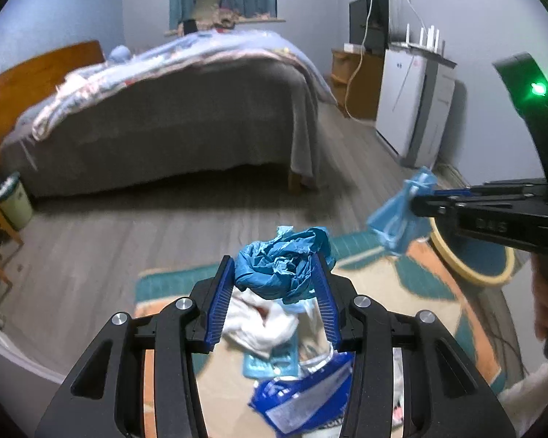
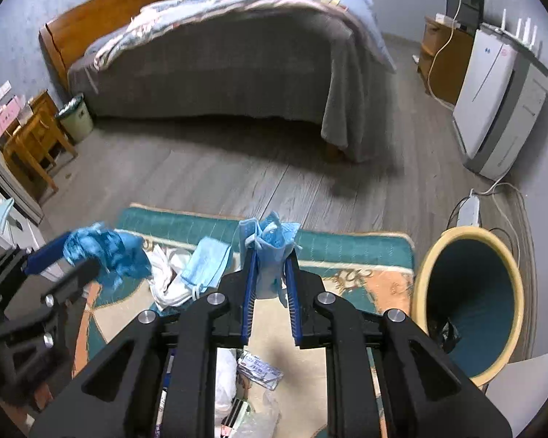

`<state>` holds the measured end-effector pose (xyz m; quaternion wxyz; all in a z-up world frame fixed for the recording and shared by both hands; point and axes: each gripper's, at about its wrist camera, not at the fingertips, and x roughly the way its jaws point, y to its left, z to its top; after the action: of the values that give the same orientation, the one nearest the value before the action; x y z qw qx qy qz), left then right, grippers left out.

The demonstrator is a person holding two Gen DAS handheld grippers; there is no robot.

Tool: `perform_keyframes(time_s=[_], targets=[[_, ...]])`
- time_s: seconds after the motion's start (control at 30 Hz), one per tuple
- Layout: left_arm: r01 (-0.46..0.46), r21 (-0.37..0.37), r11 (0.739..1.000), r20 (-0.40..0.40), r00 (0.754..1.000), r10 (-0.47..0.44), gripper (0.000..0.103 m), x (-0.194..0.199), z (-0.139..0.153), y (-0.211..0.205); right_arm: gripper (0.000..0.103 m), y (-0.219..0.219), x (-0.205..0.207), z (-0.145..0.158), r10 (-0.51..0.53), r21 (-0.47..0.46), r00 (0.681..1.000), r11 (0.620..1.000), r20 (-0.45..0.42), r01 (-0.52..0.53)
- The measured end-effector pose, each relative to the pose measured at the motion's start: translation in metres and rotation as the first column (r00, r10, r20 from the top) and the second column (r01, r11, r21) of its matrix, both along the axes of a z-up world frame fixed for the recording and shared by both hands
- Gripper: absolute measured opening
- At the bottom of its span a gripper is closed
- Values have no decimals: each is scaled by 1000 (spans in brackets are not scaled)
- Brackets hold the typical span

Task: Collect trash
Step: 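Carry the mask and blue cloth over the bin and release both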

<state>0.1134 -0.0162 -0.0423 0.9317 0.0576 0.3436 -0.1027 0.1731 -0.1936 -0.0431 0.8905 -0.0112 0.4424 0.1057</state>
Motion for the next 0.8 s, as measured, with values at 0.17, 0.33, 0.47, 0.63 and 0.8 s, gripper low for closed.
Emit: perform_keyframes(time_s=[0.17, 0.33, 0.47, 0.63, 0.8], targets=[[-11, -3, 1000, 36, 999, 11, 45, 5, 15, -4, 15, -16, -8, 16, -4, -7, 999, 1000, 50, 5], [-7, -38, 999, 48, 999, 9, 45, 9, 23, -13, 15, -35, -12, 20, -21, 12, 998, 1000, 64, 20], [4, -33, 999, 41, 999, -3, 45, 13, 22, -25, 15, -45, -11, 16, -32, 10, 998, 999, 59, 32], [25, -20, 999, 37, 999, -24, 45, 15, 18, -42, 15, -62, -9, 8, -52, 9, 997, 999, 54, 52], [44, -12, 999, 36, 998, -43, 45, 20, 16, -60, 15, -79, -4, -2, -75, 20, 996, 997, 41, 74]])
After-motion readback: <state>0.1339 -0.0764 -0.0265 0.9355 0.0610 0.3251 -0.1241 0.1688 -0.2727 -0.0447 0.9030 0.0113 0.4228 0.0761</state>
